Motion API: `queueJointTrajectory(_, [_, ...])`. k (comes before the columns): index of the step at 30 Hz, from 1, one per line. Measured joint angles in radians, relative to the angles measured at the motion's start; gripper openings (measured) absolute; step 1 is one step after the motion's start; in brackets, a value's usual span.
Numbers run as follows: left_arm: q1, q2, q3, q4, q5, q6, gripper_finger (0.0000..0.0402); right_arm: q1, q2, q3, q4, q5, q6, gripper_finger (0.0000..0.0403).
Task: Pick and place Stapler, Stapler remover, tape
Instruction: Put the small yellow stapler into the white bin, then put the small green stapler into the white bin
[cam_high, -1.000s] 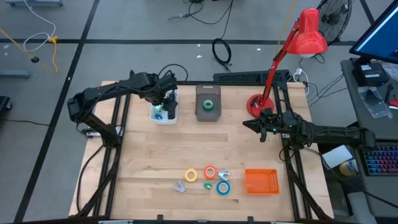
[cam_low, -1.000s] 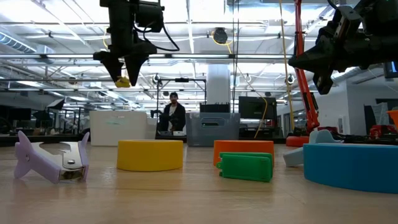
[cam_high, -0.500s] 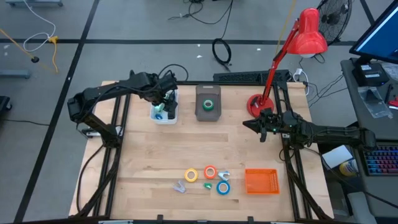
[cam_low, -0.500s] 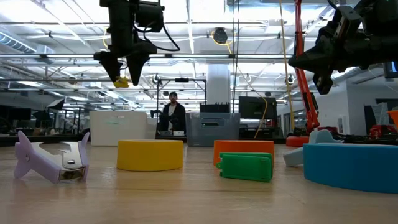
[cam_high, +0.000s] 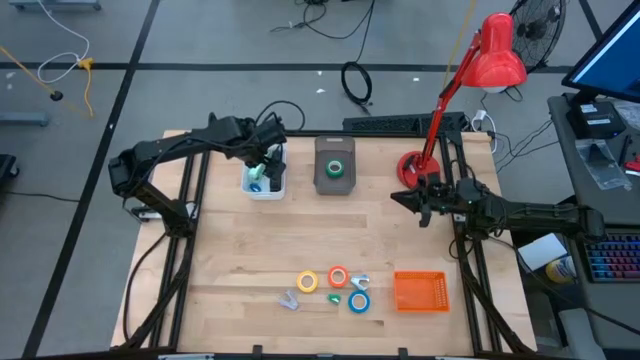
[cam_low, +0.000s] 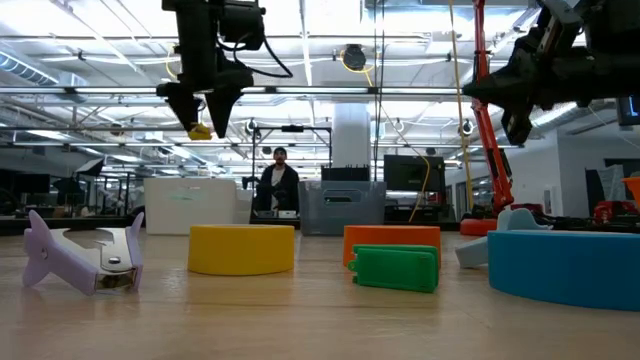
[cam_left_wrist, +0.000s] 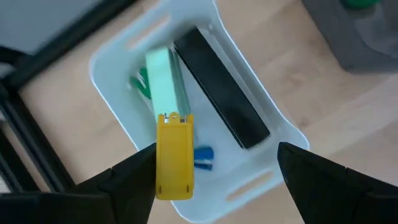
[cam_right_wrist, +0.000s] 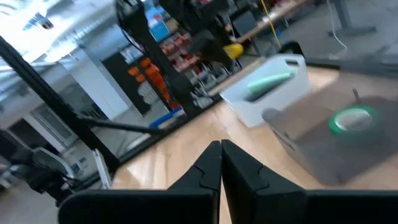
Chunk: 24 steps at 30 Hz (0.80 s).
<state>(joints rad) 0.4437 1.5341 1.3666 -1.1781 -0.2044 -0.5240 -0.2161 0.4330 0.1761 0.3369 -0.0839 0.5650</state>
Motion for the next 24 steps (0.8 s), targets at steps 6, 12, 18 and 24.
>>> queueJointTrajectory(6, [-0.029,0.000,0.000,0.122,-0.067,0.089,0.0315,0.001,0.035,0.000,0.110,-0.052,0.030,0.0004])
queueJointTrajectory(12, [-0.041,0.000,0.000,0.170,-0.067,0.119,0.0323,0.002,0.110,0.000,0.176,-0.066,0.048,0.0004])
queueJointTrajectory(18, [-0.055,0.000,0.000,0.168,-0.059,0.096,0.0319,0.002,0.173,0.000,0.246,-0.078,0.047,0.0004])
queueJointTrajectory(24, [-0.167,-0.010,-0.001,0.243,-0.036,0.134,0.0316,0.002,0.196,0.000,0.251,-0.104,0.039,0.0004])
